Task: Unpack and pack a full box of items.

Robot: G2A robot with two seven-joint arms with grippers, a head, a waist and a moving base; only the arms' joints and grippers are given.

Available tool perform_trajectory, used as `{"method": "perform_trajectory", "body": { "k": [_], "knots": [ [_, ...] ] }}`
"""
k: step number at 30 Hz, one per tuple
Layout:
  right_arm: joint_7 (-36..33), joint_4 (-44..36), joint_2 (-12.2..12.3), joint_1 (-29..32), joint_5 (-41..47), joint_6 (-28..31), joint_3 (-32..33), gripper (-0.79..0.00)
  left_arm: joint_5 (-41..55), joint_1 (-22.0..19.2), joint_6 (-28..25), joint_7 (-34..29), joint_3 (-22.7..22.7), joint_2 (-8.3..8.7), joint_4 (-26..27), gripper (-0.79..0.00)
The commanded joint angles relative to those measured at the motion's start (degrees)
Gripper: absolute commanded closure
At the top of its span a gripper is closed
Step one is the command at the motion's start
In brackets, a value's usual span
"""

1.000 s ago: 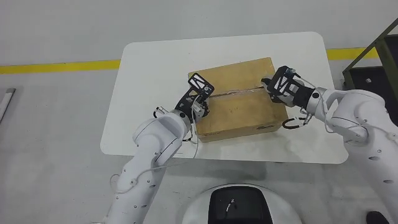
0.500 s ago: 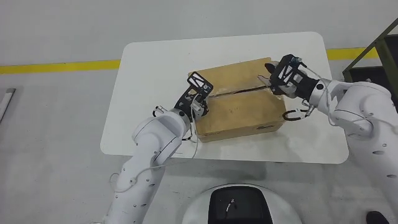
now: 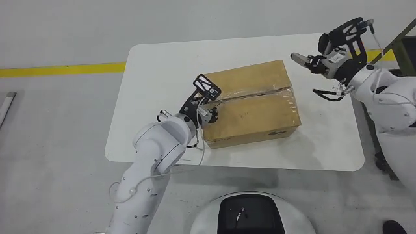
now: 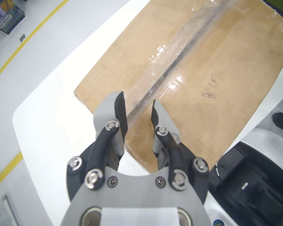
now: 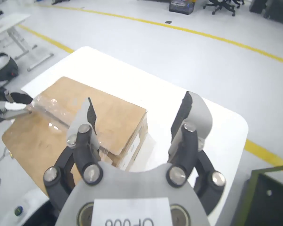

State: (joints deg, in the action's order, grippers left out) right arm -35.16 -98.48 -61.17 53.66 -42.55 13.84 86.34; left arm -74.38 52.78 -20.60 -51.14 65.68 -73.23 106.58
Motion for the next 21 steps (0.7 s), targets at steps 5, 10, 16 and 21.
{"method": "perform_trajectory", "body": {
  "k": [5, 10, 16, 21],
  "knots": [
    [-1.03, 1.95, -0.09, 0.95, 10.28, -7.01, 3.33, -0.785, 1.56, 0.26, -0.39, -0.87, 1.54, 0.28, 1.39, -0.785],
    [0.16, 1.87, -0.10, 2.36, 10.98, -7.95, 3.05, -0.166, 1.22, 1.18, 0.05, -1.08, 4.81, 0.81, 2.96, -0.785],
    [4.28, 1.92, -0.66, 3.03, 12.85, -5.48, -0.67, 0.000, -0.25, 3.18, 0.91, -1.83, 10.17, 1.66, 4.19, -0.231],
    [7.42, 2.25, -1.52, 1.32, 13.23, -1.60, -6.94, 0.000, -3.24, 5.18, 1.53, -1.94, 14.85, 2.43, 4.17, 0.000]
  ]
}}
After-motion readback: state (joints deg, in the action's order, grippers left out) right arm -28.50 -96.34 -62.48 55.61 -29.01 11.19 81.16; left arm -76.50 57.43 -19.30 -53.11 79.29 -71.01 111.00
